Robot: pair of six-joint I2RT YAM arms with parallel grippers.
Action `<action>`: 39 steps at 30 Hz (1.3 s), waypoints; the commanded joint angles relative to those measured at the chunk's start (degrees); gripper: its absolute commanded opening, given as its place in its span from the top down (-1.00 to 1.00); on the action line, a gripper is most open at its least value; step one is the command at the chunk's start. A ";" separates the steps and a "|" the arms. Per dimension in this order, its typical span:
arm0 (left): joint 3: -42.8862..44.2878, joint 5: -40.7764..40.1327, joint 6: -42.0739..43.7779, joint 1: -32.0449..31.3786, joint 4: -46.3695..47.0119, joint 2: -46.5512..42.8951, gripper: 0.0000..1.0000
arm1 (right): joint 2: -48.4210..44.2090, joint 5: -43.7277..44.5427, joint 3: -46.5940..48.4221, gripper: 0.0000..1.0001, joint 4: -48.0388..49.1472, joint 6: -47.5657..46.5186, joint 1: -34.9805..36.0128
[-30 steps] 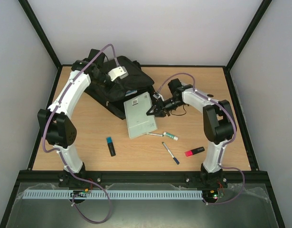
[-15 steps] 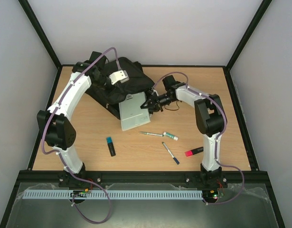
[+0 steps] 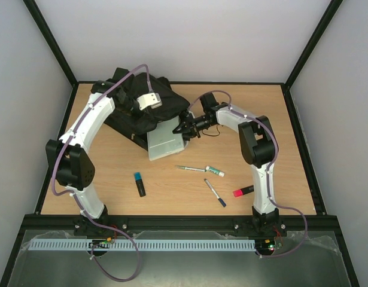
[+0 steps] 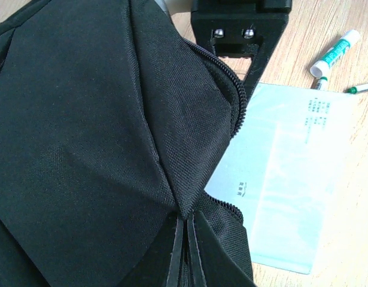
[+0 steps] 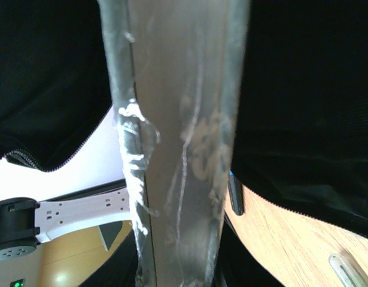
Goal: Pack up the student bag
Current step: Place the book in the student bag.
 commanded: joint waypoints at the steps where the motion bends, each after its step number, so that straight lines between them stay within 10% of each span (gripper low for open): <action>1: -0.51 3.95 1.58 -0.51 -0.32 -3.26 0.96 | 1.25 -2.81 3.82 0.93 2.79 1.95 0.36; 10: -2.49 3.08 1.17 -0.44 0.18 -3.88 0.96 | 5.18 6.20 8.36 0.54 -0.89 -2.77 0.70; 18: -3.92 3.53 1.02 0.57 0.38 -3.92 0.96 | 2.69 18.30 8.40 -0.31 -11.86 -17.06 0.90; 32: -9.20 3.01 -1.22 1.74 4.45 -6.32 0.96 | -6.03 28.44 6.60 -0.48 -19.24 -30.21 1.03; 39: -10.78 3.43 -1.88 2.24 5.14 -7.37 0.96 | -9.62 39.09 7.24 -0.17 -18.41 -30.74 0.27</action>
